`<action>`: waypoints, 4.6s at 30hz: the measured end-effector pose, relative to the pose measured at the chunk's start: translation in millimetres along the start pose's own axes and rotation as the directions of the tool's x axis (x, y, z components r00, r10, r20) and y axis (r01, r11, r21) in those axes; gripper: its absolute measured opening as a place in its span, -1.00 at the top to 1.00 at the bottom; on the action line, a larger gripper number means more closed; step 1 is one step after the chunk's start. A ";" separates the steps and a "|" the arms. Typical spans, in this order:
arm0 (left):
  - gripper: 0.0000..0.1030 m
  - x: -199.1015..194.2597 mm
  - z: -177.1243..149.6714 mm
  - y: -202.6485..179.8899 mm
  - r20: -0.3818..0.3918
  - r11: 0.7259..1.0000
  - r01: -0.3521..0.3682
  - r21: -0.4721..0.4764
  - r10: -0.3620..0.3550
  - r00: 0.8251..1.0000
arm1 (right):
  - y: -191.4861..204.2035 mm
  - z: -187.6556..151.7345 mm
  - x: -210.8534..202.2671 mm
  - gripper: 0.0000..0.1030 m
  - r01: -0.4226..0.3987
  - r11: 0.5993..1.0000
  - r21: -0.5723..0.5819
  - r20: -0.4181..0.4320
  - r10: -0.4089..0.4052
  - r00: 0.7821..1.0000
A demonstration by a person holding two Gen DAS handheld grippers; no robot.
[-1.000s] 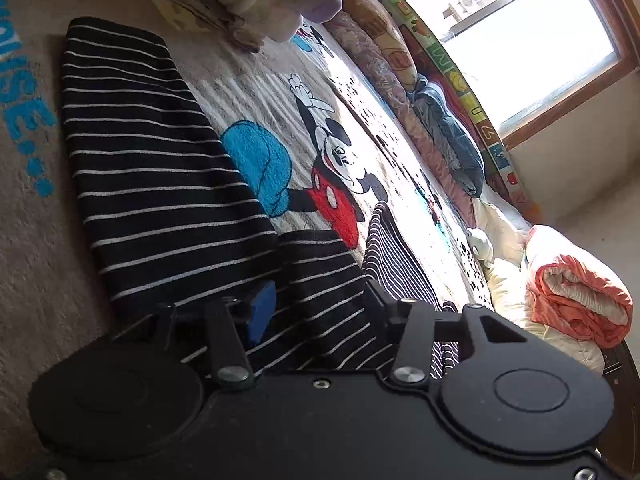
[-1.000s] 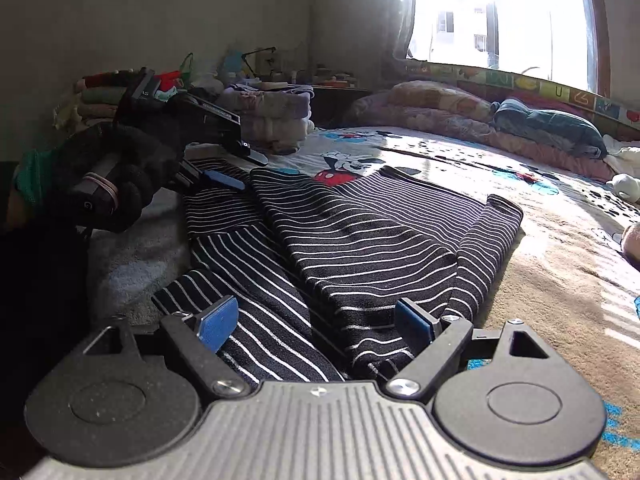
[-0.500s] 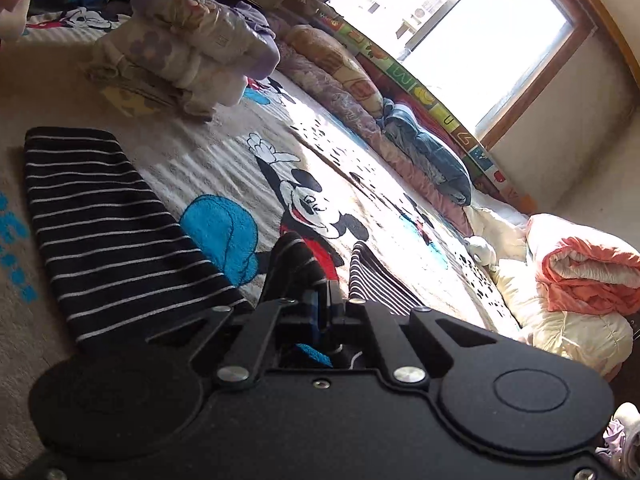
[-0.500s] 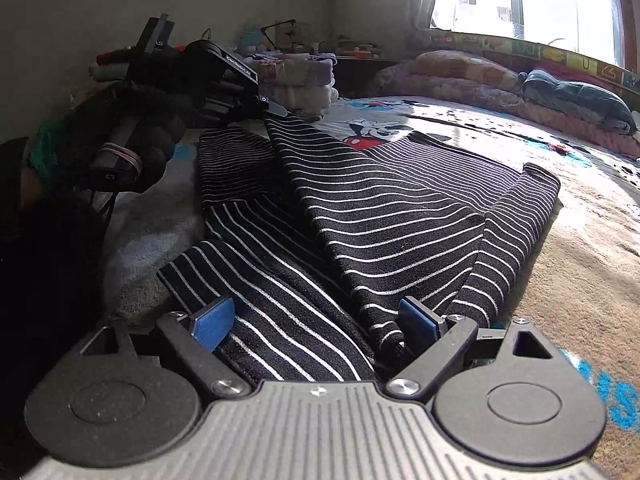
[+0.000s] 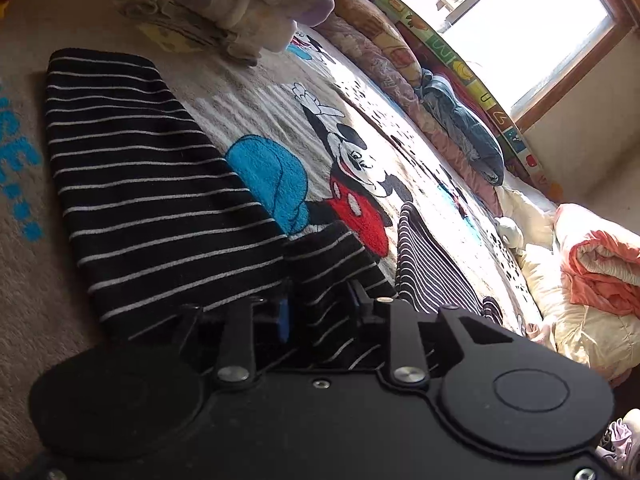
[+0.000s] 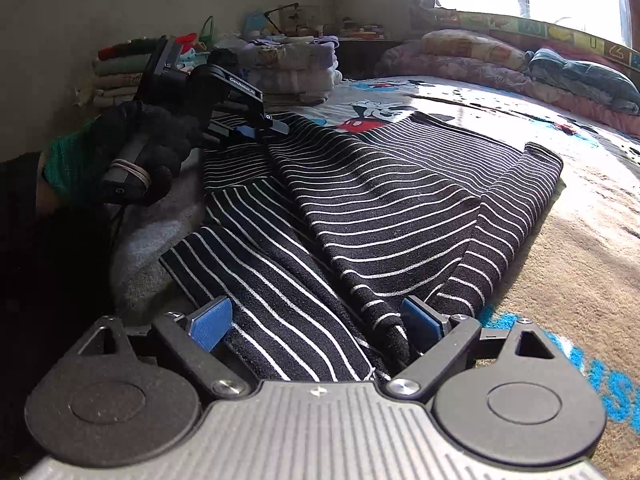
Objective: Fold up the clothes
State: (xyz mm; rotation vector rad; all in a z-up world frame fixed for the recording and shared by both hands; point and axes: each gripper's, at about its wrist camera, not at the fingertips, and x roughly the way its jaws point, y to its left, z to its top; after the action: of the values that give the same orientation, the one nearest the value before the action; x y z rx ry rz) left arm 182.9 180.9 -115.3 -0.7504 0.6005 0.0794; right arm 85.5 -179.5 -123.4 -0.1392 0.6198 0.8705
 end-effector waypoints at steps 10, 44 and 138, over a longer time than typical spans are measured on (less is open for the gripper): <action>0.78 -3.2 2.8 3.0 0.000 0.999 0.022 -0.031 -0.023 1.000 | -3.7 3.6 -2.4 -0.73 0.037 0.999 -0.014 0.018 -0.037 0.999; 0.97 -2.1 34.5 -156.5 -0.003 0.950 0.312 0.001 -0.312 0.950 | -3.6 -3.7 -13.5 -0.77 -0.015 0.999 0.037 0.075 0.012 0.997; 0.52 235.9 -77.5 -292.9 -0.189 0.657 0.069 0.750 0.113 0.976 | -27.9 -1.7 -16.0 -0.92 -0.053 0.974 0.221 0.116 0.028 0.993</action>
State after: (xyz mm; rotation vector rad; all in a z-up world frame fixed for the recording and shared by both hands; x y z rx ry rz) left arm 422.2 -119.3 -106.1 0.0819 0.7784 -0.2342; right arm 98.0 -208.9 -119.4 0.1259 0.6122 0.8357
